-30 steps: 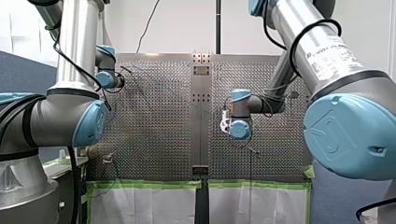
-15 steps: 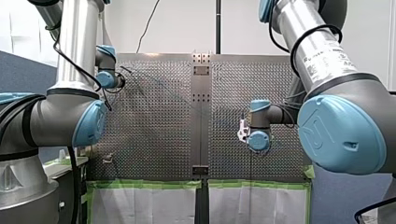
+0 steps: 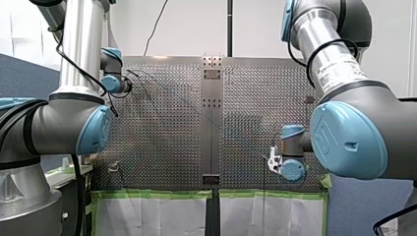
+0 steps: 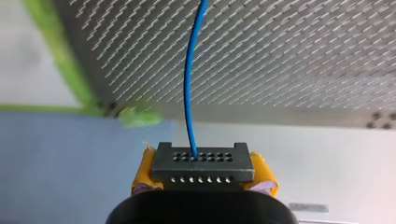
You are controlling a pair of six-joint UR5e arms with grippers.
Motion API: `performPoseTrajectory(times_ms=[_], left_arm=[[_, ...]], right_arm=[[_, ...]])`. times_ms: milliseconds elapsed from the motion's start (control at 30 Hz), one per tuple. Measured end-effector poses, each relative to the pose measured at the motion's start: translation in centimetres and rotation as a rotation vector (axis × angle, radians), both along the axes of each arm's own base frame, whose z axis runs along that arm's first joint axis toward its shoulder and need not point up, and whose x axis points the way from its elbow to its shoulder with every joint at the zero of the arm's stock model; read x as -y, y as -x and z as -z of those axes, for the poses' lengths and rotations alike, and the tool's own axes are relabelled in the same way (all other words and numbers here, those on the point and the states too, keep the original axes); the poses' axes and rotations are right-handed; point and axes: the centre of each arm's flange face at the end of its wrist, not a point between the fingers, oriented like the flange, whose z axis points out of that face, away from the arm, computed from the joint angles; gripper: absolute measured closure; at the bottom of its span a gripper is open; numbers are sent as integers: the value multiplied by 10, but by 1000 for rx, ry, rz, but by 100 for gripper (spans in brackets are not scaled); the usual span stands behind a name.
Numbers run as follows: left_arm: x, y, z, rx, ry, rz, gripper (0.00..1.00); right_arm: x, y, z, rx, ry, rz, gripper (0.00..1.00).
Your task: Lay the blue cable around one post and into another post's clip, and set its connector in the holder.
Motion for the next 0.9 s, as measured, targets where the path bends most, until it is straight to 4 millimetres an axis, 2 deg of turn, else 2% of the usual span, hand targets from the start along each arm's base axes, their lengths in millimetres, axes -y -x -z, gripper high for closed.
performPoseTrajectory(times_ms=[233,300,500,733,900], left_arm=[[0,0,0,0,0,0,2],[0,0,0,0,0,0,2],[1,0,0,-1,0,2,2],[2,0,0,-1,0,3,2],[2,0,0,-1,0,3,2]], right_arm=[[-21,35,41,-4,-68,6,100],[-23,42,47,-1,-76,7,100],[-1,60,50,16,-64,8,100],[36,80,43,33,-37,9,100],[55,96,40,41,-17,8,100]])
